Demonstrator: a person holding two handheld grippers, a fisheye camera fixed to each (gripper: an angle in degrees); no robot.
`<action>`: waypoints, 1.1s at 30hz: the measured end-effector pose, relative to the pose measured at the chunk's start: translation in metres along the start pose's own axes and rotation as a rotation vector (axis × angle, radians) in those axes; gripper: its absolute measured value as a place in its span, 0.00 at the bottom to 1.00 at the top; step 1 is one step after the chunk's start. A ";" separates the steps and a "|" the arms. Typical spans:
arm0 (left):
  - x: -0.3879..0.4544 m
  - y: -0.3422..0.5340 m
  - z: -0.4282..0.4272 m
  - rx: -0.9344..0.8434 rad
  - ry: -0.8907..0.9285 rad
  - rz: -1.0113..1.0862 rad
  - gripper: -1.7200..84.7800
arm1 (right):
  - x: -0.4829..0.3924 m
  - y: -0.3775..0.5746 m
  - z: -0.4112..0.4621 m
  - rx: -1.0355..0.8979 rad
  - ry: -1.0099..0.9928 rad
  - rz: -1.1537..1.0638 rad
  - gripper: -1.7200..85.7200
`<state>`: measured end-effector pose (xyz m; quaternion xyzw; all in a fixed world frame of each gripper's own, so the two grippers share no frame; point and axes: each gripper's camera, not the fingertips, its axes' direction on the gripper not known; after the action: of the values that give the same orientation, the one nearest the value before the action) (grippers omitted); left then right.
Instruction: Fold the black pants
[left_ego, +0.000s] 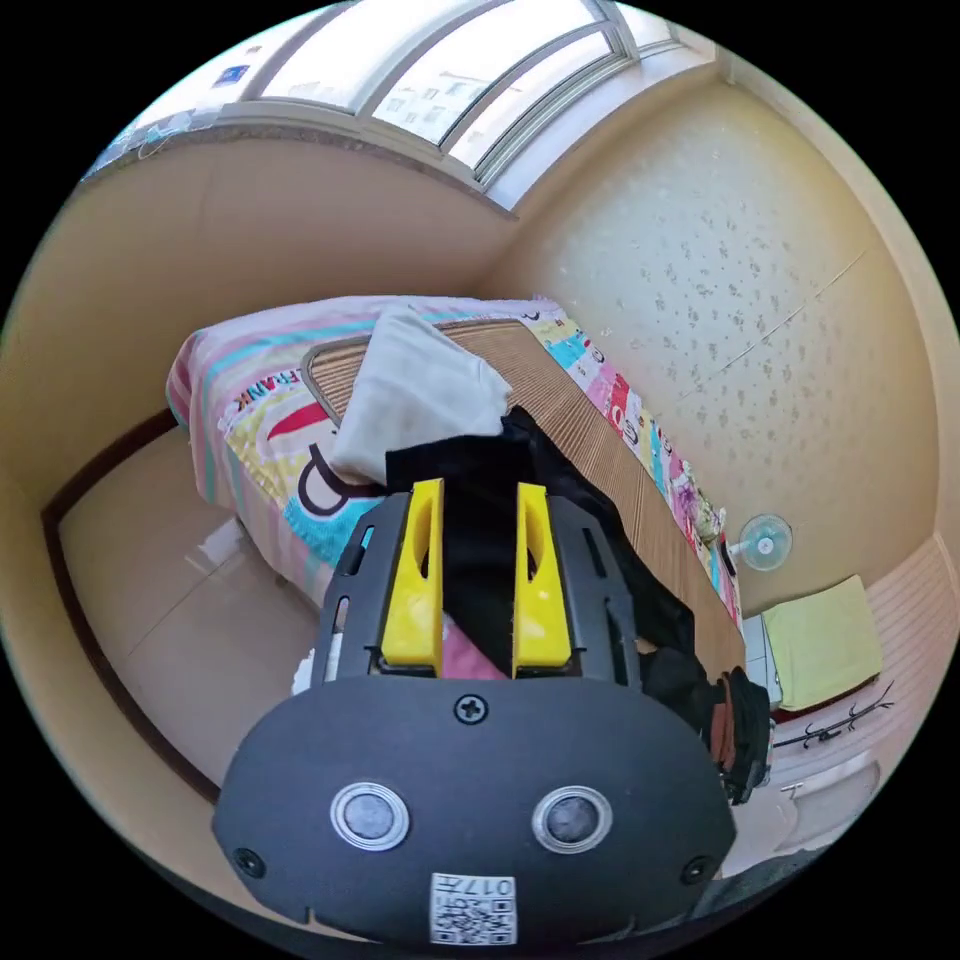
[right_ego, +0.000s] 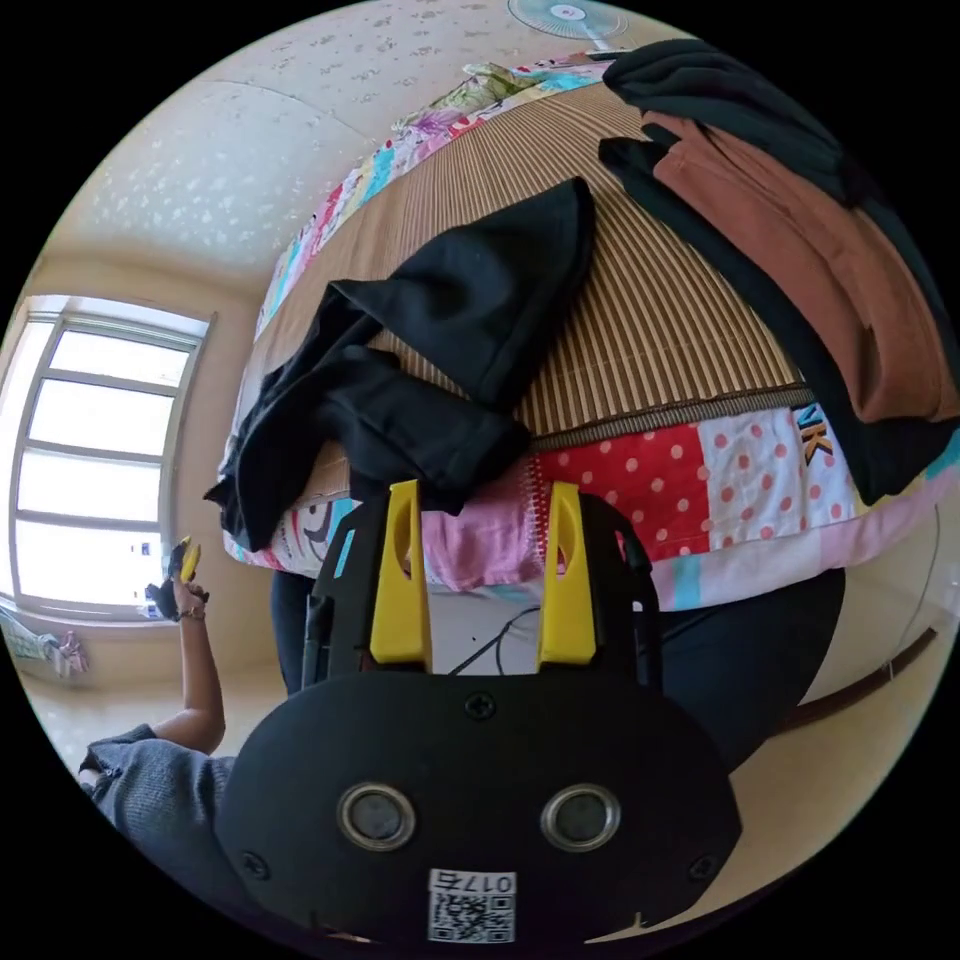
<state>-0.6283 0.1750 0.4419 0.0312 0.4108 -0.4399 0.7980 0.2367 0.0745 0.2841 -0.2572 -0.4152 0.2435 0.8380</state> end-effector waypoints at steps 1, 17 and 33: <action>0.000 0.017 0.005 -0.047 0.020 0.011 0.15 | -0.008 -0.005 0.001 0.006 0.040 -0.023 0.18; 0.122 0.145 0.085 -0.312 0.333 0.294 0.15 | -0.058 0.009 -0.200 0.659 -0.039 -0.048 0.05; 0.167 0.289 0.182 -0.728 0.139 0.591 0.09 | -0.028 0.043 -0.137 0.604 0.220 0.132 0.04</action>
<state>-0.2579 0.1632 0.3578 -0.1054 0.5643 -0.0185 0.8186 0.3260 0.0582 0.1690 -0.0480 -0.2134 0.3804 0.8986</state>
